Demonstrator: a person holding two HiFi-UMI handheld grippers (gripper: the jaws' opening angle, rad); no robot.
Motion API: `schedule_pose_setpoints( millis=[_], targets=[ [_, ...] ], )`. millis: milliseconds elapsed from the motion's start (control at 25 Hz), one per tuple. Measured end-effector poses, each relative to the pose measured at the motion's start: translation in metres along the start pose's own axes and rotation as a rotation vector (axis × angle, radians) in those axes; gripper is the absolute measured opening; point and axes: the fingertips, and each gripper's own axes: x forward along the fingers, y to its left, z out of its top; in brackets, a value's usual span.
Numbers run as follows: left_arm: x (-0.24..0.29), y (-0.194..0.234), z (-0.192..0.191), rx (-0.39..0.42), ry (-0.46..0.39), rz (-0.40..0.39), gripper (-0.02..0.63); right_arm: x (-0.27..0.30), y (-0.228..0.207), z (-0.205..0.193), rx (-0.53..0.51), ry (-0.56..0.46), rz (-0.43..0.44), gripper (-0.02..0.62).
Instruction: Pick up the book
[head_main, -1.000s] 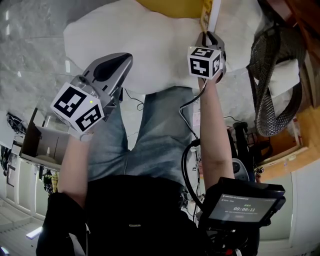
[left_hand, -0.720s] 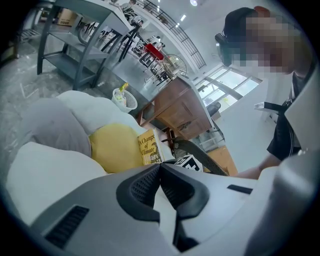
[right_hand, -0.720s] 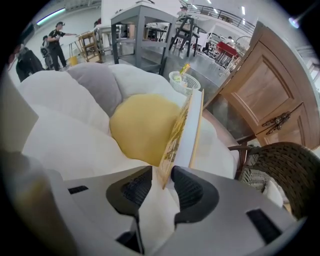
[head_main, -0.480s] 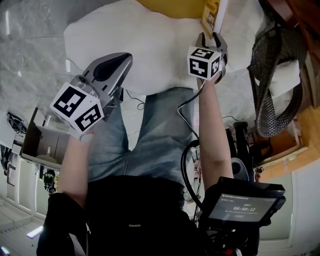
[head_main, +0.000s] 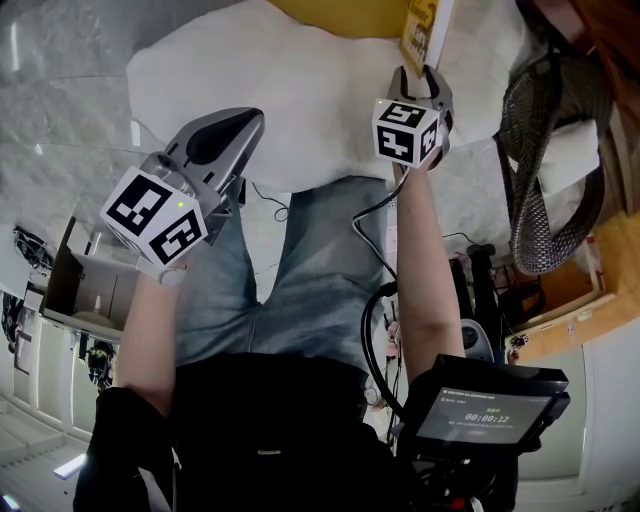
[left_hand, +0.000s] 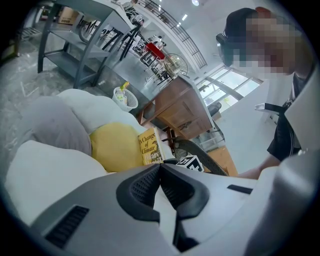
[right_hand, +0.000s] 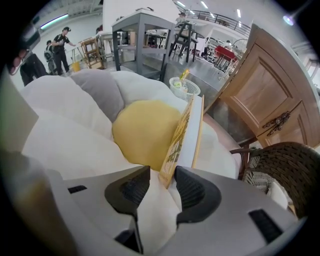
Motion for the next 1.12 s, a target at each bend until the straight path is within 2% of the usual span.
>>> schedule_pose_setpoints(
  millis=[80,160,200,280,400,480,680,1120],
  targets=[
    [0.000,0.001,0.001,-0.001,-0.001,0.000,0.014,-0.003,0.001,0.006,-0.014,-0.031,0.001,0.158],
    [-0.001,0.002,0.001,-0.003,-0.002,0.001,0.014,-0.011,-0.005,0.020,-0.007,-0.104,-0.023,0.160],
    [-0.002,0.002,0.001,-0.003,-0.002,0.002,0.014,-0.014,-0.012,0.027,0.022,-0.138,-0.033,0.177],
    [-0.003,0.002,0.001,-0.004,-0.001,0.003,0.014,-0.014,-0.028,0.034,0.133,-0.167,-0.024,0.253],
    [-0.002,0.002,0.000,-0.007,-0.002,0.001,0.014,0.007,-0.046,0.025,0.302,-0.110,0.040,0.336],
    [0.001,0.003,0.001,-0.012,-0.002,0.000,0.014,0.023,-0.045,0.019,0.343,-0.062,0.097,0.347],
    [0.001,0.003,0.002,-0.012,0.004,0.001,0.014,0.044,-0.031,0.011,0.325,0.012,0.168,0.348],
    [0.002,0.002,0.004,-0.014,0.015,0.006,0.014,0.068,-0.025,0.006,0.339,0.103,0.219,0.348]
  ],
)
